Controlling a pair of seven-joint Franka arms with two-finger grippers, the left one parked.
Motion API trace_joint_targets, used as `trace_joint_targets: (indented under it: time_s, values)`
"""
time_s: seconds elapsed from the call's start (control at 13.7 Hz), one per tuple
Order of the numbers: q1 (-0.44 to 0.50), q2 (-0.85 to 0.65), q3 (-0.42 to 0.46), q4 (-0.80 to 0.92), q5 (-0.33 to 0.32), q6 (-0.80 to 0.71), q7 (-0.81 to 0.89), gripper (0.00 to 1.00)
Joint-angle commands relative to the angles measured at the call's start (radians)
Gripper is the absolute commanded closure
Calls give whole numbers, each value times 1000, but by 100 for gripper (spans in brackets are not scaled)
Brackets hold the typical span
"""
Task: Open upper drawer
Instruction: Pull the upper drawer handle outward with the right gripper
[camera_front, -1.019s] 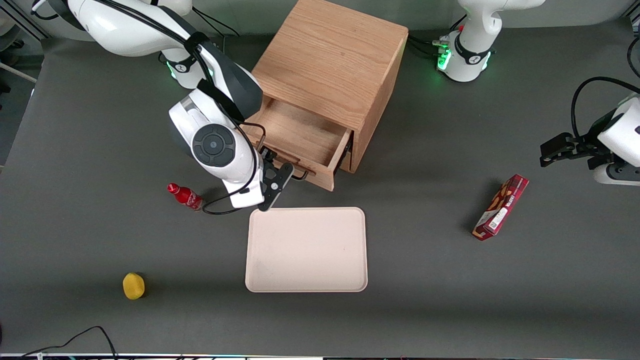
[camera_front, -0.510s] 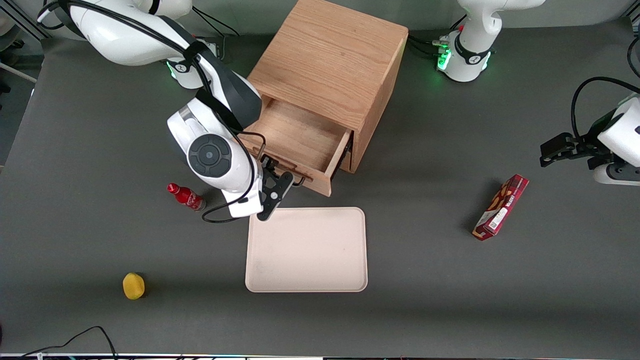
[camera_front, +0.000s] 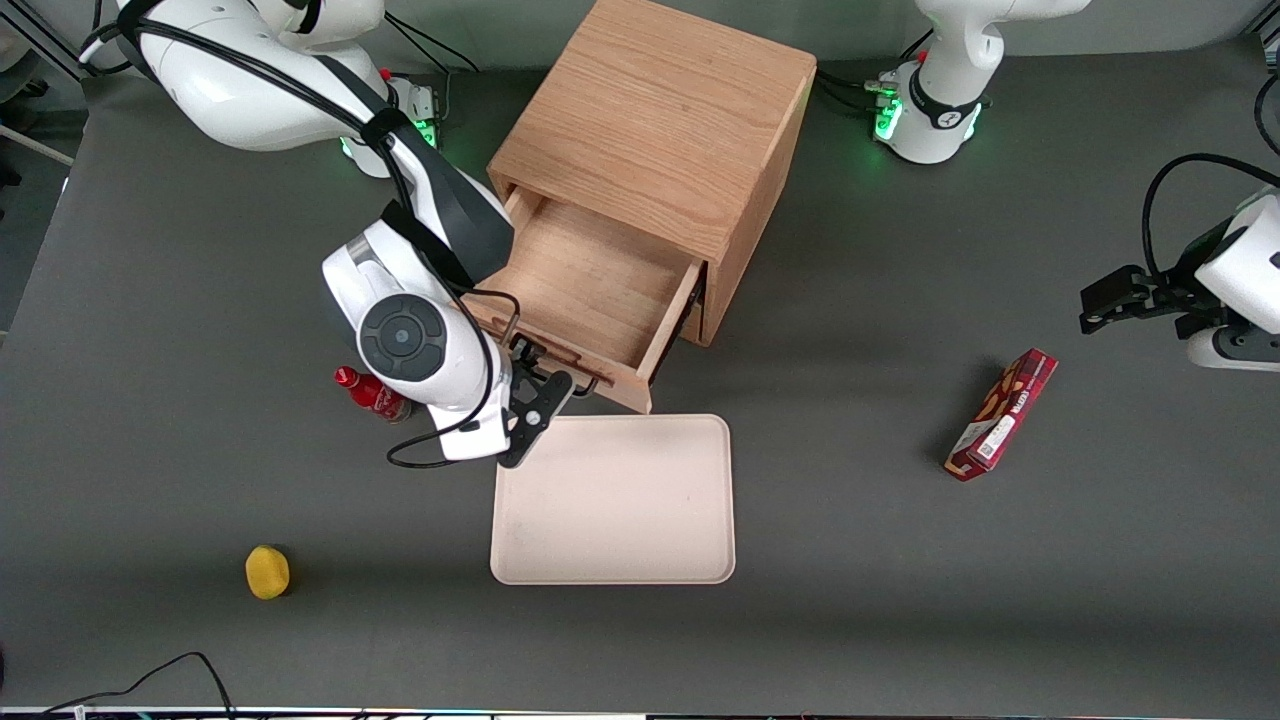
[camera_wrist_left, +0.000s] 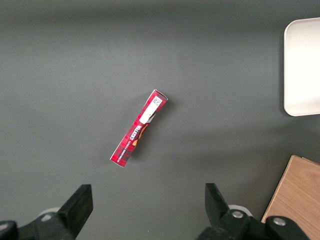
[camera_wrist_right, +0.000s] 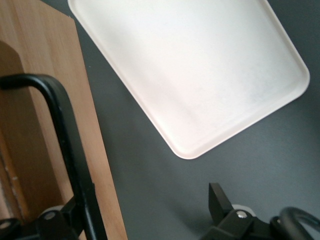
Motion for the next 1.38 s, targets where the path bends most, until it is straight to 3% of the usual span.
trace_joint_targets:
  time_s: [0.0,0.95,1.31]
  values:
    - [10,21,-26,41,-26,11,-45,0]
    - [16,93,-69,137,-28,67,-88,0]
    - [57,96,-124,140,-28,122,-88,0]
